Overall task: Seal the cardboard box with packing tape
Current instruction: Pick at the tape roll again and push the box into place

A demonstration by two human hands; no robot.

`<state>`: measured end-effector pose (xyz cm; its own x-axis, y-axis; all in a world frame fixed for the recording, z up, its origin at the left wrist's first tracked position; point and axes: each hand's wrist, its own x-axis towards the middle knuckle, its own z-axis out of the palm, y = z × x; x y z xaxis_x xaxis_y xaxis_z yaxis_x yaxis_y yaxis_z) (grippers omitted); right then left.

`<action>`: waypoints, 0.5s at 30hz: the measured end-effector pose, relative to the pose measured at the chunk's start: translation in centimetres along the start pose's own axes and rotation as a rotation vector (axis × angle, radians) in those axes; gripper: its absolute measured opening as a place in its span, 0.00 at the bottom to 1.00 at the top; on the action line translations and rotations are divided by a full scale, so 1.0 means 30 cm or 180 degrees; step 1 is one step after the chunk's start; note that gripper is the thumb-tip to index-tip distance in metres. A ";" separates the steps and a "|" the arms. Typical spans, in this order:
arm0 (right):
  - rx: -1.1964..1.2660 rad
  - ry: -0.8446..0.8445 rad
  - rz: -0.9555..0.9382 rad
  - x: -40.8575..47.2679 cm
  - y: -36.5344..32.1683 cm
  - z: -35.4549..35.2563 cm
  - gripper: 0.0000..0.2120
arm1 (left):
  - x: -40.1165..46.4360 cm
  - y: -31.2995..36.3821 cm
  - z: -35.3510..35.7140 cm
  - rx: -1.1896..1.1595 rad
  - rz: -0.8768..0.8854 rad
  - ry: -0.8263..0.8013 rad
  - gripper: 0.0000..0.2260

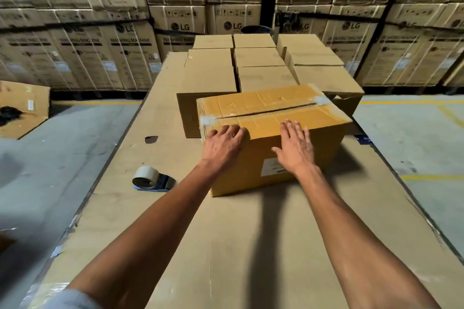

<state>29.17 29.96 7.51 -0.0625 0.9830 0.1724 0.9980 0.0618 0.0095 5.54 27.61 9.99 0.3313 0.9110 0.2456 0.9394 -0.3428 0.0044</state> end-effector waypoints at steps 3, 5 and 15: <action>0.0057 0.0035 -0.0105 0.033 -0.036 0.009 0.36 | 0.018 -0.013 0.002 0.0049 -0.0183 -0.0011 0.28; 0.0120 0.0065 -0.0179 0.053 -0.054 0.008 0.33 | 0.029 -0.025 0.006 0.0070 -0.0272 -0.0039 0.31; 0.0264 0.0105 -0.0226 0.113 -0.104 -0.015 0.30 | 0.096 -0.046 0.059 0.0137 -0.0710 -0.0143 0.40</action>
<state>25.84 33.02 8.52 -0.1316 0.9696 0.2065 0.9875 0.1465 -0.0586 5.34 31.11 8.97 0.1178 0.9727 0.1998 0.9924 -0.1227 0.0122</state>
